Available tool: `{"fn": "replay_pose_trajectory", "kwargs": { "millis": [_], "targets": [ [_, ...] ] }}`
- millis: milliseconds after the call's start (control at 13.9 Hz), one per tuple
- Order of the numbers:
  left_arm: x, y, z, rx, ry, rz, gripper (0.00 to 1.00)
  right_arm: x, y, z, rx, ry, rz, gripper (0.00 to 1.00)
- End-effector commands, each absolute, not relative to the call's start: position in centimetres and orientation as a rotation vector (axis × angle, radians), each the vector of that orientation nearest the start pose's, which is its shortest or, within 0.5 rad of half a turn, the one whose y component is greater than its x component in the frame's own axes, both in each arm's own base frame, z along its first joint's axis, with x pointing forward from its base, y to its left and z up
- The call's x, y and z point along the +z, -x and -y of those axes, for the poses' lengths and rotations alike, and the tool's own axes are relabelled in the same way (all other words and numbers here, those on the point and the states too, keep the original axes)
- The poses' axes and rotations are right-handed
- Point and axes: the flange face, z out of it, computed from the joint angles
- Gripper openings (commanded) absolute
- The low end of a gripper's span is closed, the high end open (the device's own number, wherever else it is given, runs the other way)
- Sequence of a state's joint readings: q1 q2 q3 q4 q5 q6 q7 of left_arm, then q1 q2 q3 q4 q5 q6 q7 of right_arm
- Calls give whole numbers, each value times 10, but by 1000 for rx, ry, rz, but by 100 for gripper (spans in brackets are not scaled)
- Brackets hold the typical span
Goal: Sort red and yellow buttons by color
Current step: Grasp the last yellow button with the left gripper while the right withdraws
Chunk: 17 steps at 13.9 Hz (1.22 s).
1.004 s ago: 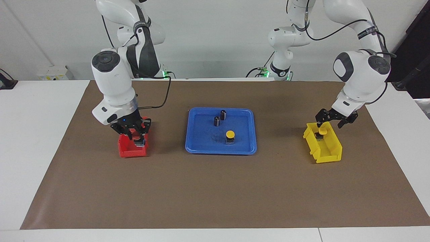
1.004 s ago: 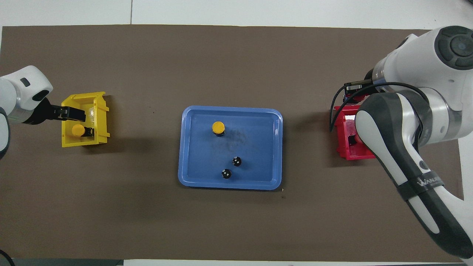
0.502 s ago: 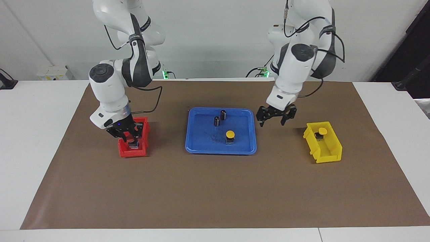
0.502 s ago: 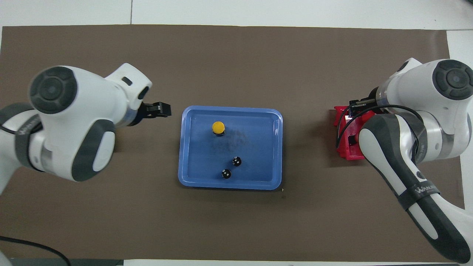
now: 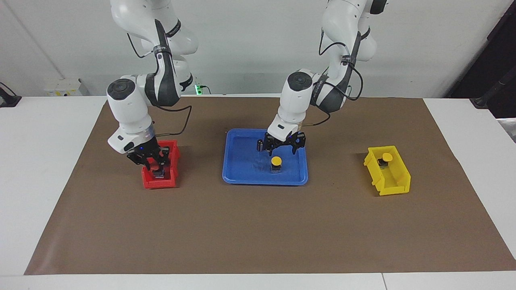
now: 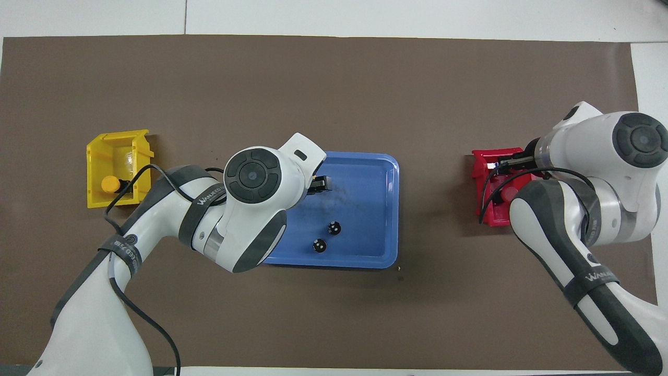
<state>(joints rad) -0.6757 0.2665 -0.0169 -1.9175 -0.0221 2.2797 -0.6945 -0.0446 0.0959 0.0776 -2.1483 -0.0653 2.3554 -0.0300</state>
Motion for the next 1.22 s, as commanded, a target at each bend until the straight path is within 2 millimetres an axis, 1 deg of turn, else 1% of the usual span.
{"fn": "replay_pose_trajectory", "kwargs": {
  "millis": [0,72,143,215,287,430,574,646,717,789,861,933,1004,1076,1148],
  "targets": [
    [362,-487,413,-124,3214,67,96,365,-554,-15,-206,3156,184,29],
    [364,-488,416,-126,3214,81,88,359,-555,-16,-199,3155,184,30],
    [364,-490,416,-134,3208,76,85,358,-555,-16,-197,3155,184,34],
    [365,-493,415,-159,3200,66,82,358,-555,-15,-192,3155,187,45],
    [365,-494,416,-166,3200,65,78,358,-555,-15,-189,3156,186,60],
    [360,-495,417,-158,3195,66,72,364,-558,-15,-170,3157,209,68],
    [358,-496,416,-153,3193,69,70,380,-565,-14,-126,3161,210,71],
    [359,-497,415,-155,3194,72,67,392,-569,-13,-111,3162,223,74],
    [359,-497,414,-157,3193,73,62,409,-573,-13,-94,3163,221,83],
    [359,-498,414,-159,3194,75,53,427,-576,-10,-67,3166,213,90],
    [359,-498,414,-153,3191,87,15,450,-578,-10,-36,3168,207,100],
    [360,-498,414,-155,3193,136,3,474,-578,-9,-18,3170,200,100],
    [365,-503,416,-169,3199,166,2,501,-577,-7,-6,3171,190,100],
    [371,-509,417,-179,3201,178,2,523,-573,-6,26,3173,184,100],
    [384,-516,415,-173,3195,192,2,545,-565,-6,41,3175,178,100]
  ]
}}
